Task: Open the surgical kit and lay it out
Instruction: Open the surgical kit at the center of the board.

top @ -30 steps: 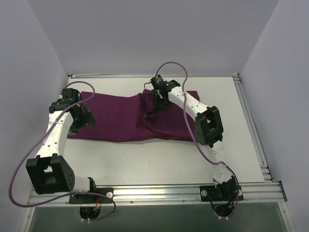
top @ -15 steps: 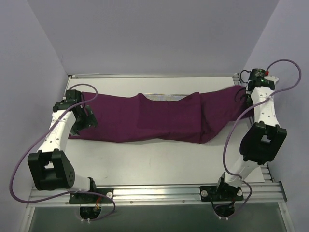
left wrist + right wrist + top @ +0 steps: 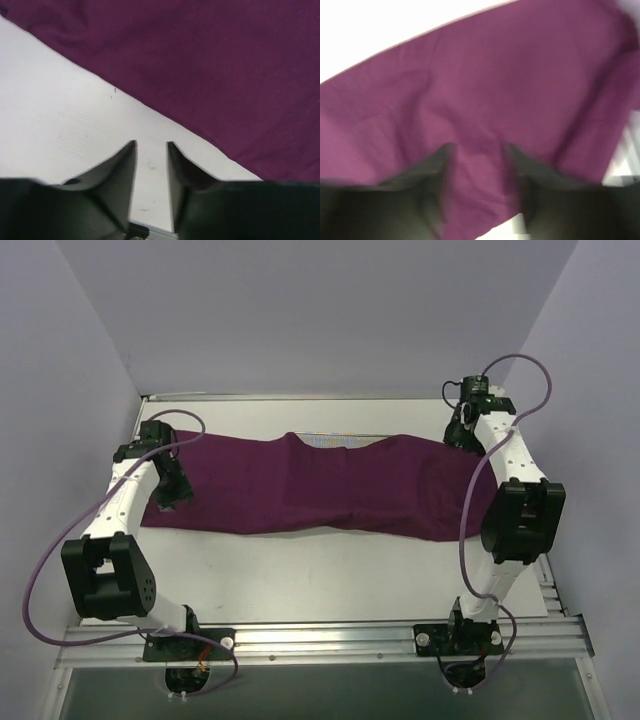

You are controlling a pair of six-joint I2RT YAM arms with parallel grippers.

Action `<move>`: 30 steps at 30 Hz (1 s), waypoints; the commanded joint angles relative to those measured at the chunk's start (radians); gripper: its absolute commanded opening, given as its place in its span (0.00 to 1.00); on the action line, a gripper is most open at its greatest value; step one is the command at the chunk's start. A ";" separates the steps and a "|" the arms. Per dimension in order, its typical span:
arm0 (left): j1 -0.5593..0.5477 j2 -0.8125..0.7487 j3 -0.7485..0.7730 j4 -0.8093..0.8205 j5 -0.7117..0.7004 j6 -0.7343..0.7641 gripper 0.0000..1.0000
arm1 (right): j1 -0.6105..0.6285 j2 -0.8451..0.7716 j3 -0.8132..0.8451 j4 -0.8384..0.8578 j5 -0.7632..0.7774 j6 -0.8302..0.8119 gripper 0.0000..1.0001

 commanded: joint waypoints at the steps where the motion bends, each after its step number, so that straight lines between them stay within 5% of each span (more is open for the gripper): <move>1: -0.007 0.047 0.059 0.088 0.043 0.027 0.33 | -0.012 0.043 -0.099 0.075 -0.179 0.081 0.33; 3: -0.009 0.099 0.085 0.119 0.069 0.022 0.07 | -0.014 0.062 -0.162 0.132 -0.249 0.101 0.04; 4: -0.010 0.122 0.096 0.127 0.101 0.019 0.02 | -0.012 0.065 -0.178 0.143 -0.251 0.116 0.00; 12: -0.041 0.384 0.165 0.199 0.120 0.005 0.02 | 0.029 0.124 -0.261 0.250 -0.334 0.130 0.00; 19: -0.009 0.611 0.329 0.096 0.031 -0.047 0.02 | 0.040 0.227 -0.242 0.275 -0.345 0.127 0.00; 30: 0.132 0.788 0.485 0.006 0.045 -0.075 0.02 | 0.101 0.477 -0.001 0.210 -0.379 0.112 0.00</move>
